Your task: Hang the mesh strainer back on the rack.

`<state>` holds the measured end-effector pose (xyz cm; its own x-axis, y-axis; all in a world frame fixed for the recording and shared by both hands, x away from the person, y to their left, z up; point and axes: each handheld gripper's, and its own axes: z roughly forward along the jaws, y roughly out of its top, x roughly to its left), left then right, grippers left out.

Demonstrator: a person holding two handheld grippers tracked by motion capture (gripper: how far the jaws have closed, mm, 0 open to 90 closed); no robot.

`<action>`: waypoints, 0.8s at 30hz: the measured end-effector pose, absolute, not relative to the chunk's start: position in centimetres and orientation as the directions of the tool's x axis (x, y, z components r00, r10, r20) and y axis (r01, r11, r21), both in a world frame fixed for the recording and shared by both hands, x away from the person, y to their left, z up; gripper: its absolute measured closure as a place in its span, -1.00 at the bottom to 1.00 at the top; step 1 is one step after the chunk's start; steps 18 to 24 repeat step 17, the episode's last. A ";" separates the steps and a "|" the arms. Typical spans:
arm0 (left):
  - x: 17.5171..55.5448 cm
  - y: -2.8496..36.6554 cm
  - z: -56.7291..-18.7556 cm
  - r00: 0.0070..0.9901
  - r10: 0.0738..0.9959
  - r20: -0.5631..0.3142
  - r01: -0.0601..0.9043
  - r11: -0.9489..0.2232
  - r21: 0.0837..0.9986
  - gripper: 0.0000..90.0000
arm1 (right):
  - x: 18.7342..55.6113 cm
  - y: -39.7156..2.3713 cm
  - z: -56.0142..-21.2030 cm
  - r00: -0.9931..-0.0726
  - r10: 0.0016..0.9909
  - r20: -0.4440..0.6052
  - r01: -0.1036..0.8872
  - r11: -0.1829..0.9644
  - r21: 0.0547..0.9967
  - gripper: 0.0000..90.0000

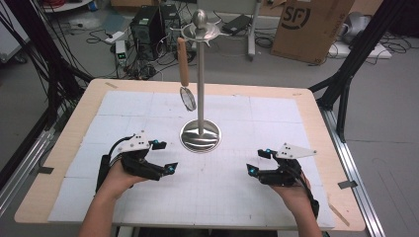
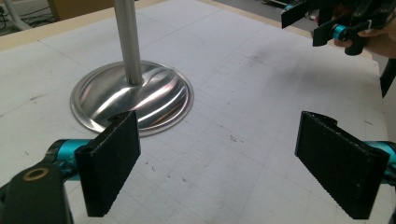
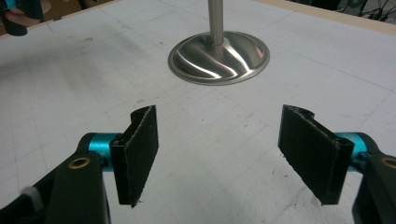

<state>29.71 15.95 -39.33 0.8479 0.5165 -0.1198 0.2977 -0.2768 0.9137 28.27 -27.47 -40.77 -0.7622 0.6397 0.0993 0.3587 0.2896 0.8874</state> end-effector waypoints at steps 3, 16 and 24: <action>29.7 16.1 -39.3 0.847 0.518 -0.120 0.298 -0.277 0.913 -0.67 | 28.3 -27.4 -40.8 -0.765 0.637 0.100 0.360 0.294 0.886 -0.37; 30.0 16.1 -39.5 0.839 0.529 -0.124 0.305 -0.270 0.913 -0.67 | 28.3 -27.5 -40.9 -0.762 0.640 0.102 0.363 0.291 0.885 -0.37; 30.0 16.2 -39.4 0.839 0.530 -0.124 0.305 -0.269 0.913 -0.67 | 28.3 -27.5 -40.9 -0.763 0.639 0.100 0.363 0.295 0.884 -0.37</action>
